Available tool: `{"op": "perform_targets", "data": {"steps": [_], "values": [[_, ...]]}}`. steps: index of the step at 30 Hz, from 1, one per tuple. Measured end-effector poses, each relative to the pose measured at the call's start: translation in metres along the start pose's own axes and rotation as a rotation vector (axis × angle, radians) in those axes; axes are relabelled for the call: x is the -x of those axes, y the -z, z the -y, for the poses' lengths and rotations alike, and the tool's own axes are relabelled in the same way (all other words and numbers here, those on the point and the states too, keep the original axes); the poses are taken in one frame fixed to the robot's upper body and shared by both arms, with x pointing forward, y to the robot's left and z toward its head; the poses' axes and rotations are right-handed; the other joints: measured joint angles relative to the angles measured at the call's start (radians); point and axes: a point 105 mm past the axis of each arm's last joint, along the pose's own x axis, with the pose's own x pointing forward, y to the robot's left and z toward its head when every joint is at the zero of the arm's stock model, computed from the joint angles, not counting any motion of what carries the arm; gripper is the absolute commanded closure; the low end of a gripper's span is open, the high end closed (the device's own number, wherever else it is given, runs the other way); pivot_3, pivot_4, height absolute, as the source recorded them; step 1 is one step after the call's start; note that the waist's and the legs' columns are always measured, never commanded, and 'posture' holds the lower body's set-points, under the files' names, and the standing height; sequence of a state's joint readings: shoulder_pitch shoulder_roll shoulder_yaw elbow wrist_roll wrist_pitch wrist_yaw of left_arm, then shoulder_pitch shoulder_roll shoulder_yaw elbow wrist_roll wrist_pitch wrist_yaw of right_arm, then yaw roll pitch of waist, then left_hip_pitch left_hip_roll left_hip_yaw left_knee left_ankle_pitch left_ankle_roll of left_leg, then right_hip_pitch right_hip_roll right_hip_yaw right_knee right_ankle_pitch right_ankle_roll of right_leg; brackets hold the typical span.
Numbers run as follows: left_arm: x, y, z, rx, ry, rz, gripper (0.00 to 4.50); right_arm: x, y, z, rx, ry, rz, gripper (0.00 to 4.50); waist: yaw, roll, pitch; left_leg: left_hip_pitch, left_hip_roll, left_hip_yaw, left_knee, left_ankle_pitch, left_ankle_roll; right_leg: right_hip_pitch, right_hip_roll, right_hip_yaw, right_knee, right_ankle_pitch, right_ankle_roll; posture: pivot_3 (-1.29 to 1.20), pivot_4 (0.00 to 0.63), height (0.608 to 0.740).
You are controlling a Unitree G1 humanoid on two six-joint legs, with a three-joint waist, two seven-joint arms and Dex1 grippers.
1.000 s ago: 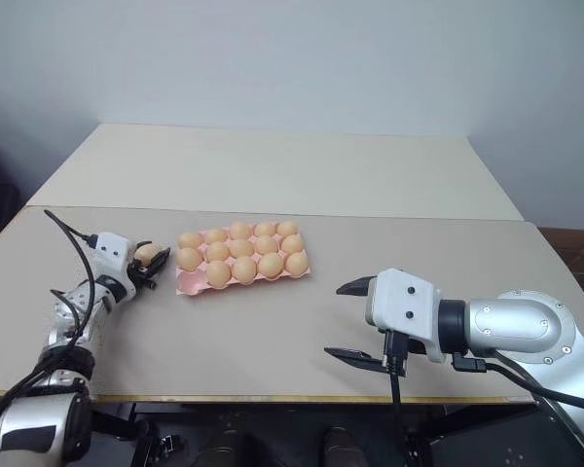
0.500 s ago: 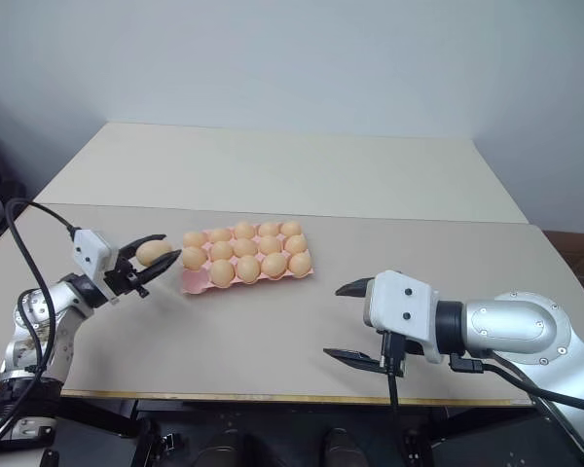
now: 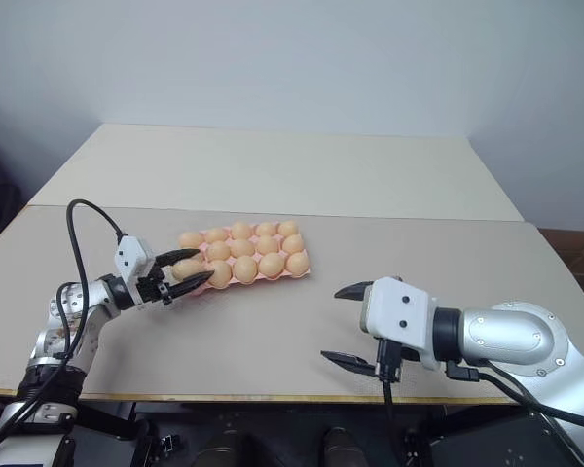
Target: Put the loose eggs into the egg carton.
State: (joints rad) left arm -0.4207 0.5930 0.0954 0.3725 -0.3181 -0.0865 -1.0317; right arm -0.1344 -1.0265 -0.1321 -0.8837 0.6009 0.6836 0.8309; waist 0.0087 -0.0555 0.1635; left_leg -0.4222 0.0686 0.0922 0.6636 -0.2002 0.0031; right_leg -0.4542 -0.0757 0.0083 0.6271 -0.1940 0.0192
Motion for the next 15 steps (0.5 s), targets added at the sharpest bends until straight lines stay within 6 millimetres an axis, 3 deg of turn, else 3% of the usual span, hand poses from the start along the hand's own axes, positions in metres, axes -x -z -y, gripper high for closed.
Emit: {"op": "perform_targets", "data": {"steps": [4, 9, 15], "values": [[0.005, -0.006, 0.0, 0.002, -0.004, 0.036, 0.07, 0.0, 0.0, 0.001, -0.001, 0.003, 0.0, 0.0, -0.001, 0.0, 0.0, 0.0, 0.0, 0.0, 0.0, 0.0, 0.0, 0.0, 0.0, 0.0, 0.0, 0.0, 0.0, 0.0, 0.15, 0.74], [0.035, -0.022, 0.0, 0.027, -0.039, 0.1, 0.03, 0.0, 0.0, 0.002, 0.001, 0.0, 0.002, 0.0, -0.01, 0.0, 0.0, 0.0, 0.001, 0.0, 0.0, 0.0, 0.0, 0.0, 0.0, 0.0, 0.0, -0.001, -0.001, 0.0, 0.15, 0.74], [0.085, -0.043, -0.005, -0.065, -0.102, 0.001, 0.03, 0.002, 0.001, 0.004, -0.008, -0.029, 0.003, 0.0, -0.015, 0.0, 0.0, 0.001, 0.001, 0.0, 0.0, 0.0, 0.0, -0.001, -0.001, 0.0, 0.0, -0.002, -0.002, 0.0, 0.15, 0.74]]}}
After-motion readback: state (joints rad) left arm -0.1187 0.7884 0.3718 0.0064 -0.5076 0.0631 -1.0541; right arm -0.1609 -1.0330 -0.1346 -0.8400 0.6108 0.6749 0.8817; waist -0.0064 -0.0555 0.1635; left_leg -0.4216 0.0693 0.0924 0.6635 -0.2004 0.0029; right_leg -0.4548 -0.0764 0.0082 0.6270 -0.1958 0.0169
